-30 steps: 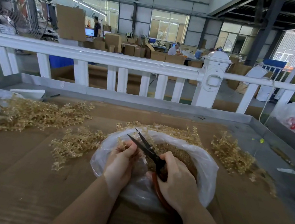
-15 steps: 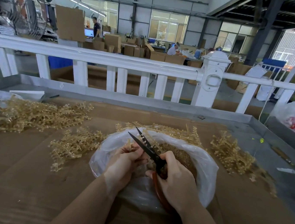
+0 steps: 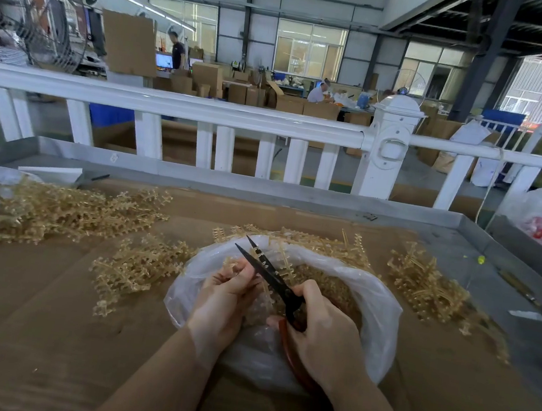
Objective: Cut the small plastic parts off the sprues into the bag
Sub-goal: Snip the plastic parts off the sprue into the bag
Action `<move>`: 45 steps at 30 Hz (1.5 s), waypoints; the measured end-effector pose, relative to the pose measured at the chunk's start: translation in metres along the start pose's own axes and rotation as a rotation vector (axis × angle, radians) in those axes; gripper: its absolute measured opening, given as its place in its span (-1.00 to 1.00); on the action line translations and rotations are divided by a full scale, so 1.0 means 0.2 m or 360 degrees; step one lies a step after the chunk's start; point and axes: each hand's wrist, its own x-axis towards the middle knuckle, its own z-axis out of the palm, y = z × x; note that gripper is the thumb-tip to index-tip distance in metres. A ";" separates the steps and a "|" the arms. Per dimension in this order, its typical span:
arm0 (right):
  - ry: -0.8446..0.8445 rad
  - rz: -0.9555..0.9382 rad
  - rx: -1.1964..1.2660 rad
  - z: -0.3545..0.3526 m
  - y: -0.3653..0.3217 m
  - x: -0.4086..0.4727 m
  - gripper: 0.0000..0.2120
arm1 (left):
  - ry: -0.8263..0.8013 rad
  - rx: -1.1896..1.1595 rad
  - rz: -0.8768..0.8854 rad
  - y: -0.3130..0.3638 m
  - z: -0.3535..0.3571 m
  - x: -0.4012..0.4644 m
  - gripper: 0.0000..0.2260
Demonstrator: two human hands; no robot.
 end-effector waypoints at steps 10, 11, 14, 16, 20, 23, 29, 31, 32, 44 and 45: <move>-0.0029 -0.0006 0.0018 -0.01 -0.01 0.00 -0.62 | 0.0080 -0.0004 0.0034 0.00 -0.01 0.01 -0.86; -0.0037 -0.0004 0.0021 -0.01 -0.01 0.00 -0.63 | 0.0075 -0.0017 0.0028 0.01 -0.01 0.01 -0.87; -0.0049 0.0000 0.0029 -0.01 -0.01 0.00 -0.64 | 0.0066 -0.0034 -0.0005 0.00 -0.02 0.02 -0.88; -0.0049 0.0004 0.0034 -0.01 -0.01 0.00 -0.64 | 0.0075 -0.0030 -0.0015 0.00 -0.02 0.02 -0.90; -0.0069 0.0016 0.0054 -0.01 0.00 -0.01 -0.62 | 0.0091 -0.0040 -0.0006 -0.01 -0.02 0.03 -0.89; -0.0064 0.0035 0.0062 -0.02 -0.01 -0.01 -0.61 | 0.0042 -0.0032 -0.0017 -0.01 -0.03 0.02 -0.88; -0.0013 0.0084 0.0140 -0.01 0.00 -0.01 -0.66 | -0.0208 0.0006 0.0032 0.01 -0.02 -0.02 -0.78; -0.0003 0.0086 0.0133 -0.01 0.00 -0.02 -0.67 | -0.0242 0.0028 0.0052 0.01 -0.01 -0.02 -0.66; -0.0002 0.0087 0.0123 -0.01 0.00 -0.02 -0.68 | -0.0219 0.0044 0.0061 0.01 -0.01 -0.02 -0.63; -0.0042 0.0052 0.0078 -0.01 0.00 -0.01 -0.65 | 0.0026 0.0082 0.0052 -0.01 -0.02 0.02 -0.82; -0.0042 0.0048 0.0083 -0.01 0.00 -0.01 -0.62 | 0.0031 0.0079 0.0047 -0.01 -0.01 0.02 -0.82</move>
